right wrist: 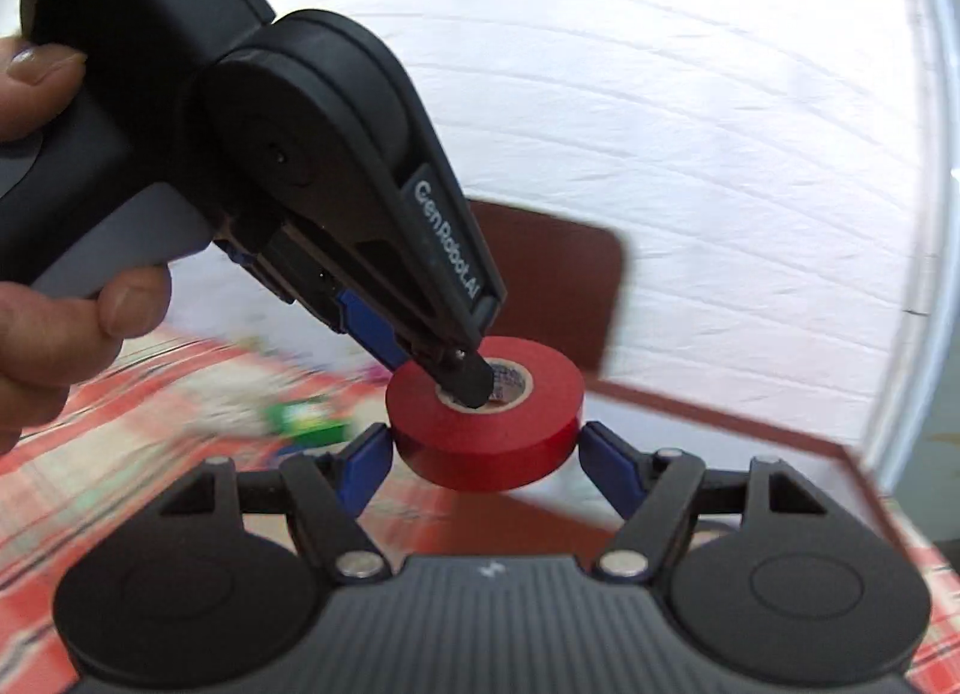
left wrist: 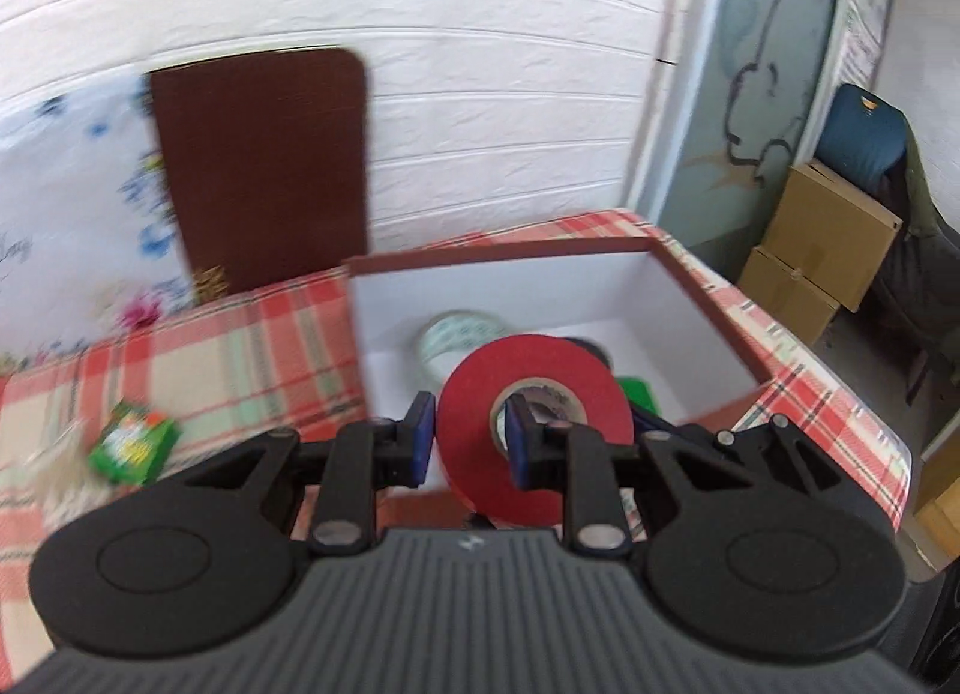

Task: Organize objects
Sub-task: 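Carry the red tape roll into the brown box and open the right tool, then move the right tool to the blue tape roll and close it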

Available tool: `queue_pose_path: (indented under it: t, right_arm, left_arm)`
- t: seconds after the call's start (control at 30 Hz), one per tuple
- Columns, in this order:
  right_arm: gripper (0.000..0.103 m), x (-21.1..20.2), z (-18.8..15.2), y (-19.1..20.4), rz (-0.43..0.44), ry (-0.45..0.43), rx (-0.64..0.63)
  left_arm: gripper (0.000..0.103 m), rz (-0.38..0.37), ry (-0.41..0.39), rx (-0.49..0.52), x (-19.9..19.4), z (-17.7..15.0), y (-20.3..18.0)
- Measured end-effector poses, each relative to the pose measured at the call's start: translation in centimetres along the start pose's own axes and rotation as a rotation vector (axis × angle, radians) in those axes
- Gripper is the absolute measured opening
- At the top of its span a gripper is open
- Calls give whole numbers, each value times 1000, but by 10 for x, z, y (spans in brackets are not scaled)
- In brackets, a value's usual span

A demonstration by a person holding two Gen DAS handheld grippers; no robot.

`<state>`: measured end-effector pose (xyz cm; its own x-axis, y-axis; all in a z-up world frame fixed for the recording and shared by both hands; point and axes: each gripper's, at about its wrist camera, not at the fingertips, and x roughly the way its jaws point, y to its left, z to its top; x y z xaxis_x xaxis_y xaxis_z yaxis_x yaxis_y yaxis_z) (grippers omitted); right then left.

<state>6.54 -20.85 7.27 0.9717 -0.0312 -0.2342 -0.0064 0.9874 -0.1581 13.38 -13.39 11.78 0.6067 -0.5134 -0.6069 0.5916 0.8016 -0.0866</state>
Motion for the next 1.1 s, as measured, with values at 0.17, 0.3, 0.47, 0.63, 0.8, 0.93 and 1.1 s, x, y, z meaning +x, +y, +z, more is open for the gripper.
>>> queue_pose_path:
  t: [0.17,0.3,0.47,0.63,0.8,0.93,1.1]
  right_arm:
    - [71,17,-10,-54,-94,30,61]
    - [80,50,-23,-80,-172,108,62]
    - [80,41,-37,-98,-186,100,160]
    - [81,23,-44,-103,-194,92,226]
    - [81,23,-36,-106,-209,86,290]
    - [81,12,-25,-104,-226,64,296]
    - [82,4,-7,-85,-184,69,280]
  left_arm:
    - [27,-26,18,54,45,21,-41]
    - [50,37,31,16,76,28,-49]
    - [51,65,41,-20,71,14,-36]
    - [51,121,61,-25,58,0,-23]
    - [52,208,49,10,36,-12,-13]
    - [52,244,33,4,18,-20,1]
    - [53,307,-17,12,-7,-36,22]
